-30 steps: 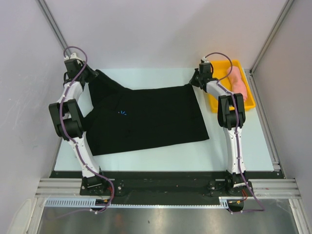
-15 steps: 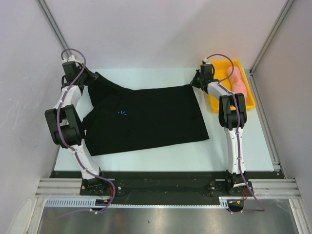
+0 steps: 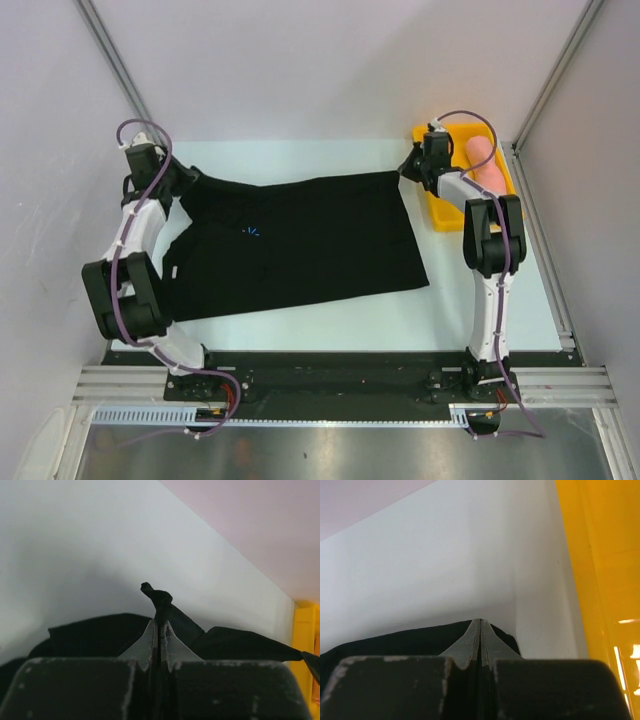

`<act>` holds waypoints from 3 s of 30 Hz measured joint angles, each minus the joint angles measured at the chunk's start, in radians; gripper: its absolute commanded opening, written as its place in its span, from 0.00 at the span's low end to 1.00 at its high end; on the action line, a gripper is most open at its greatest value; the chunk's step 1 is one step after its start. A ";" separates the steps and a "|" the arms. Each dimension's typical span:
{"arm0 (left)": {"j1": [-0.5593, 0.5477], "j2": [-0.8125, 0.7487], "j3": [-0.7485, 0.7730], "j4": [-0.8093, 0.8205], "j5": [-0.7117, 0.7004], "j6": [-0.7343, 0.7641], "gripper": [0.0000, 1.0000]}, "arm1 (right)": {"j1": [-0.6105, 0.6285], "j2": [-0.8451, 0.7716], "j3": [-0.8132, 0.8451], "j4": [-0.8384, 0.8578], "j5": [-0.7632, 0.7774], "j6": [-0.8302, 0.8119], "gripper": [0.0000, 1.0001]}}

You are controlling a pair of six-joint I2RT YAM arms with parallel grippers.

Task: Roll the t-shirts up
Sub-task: Fold the T-shirt at the center of the board.

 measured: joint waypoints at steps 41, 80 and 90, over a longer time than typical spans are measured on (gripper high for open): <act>0.023 -0.819 -0.686 -0.414 -0.345 -0.111 0.00 | 0.090 -0.537 -0.640 -0.144 0.172 0.052 0.21; 0.028 -0.819 -0.709 -0.388 -0.315 -0.084 0.00 | 0.136 -0.478 -0.652 -0.163 0.242 0.056 0.00; 0.029 -0.810 -0.682 -0.390 -0.317 -0.056 0.00 | 0.109 -0.516 -0.642 -0.175 0.241 0.039 0.36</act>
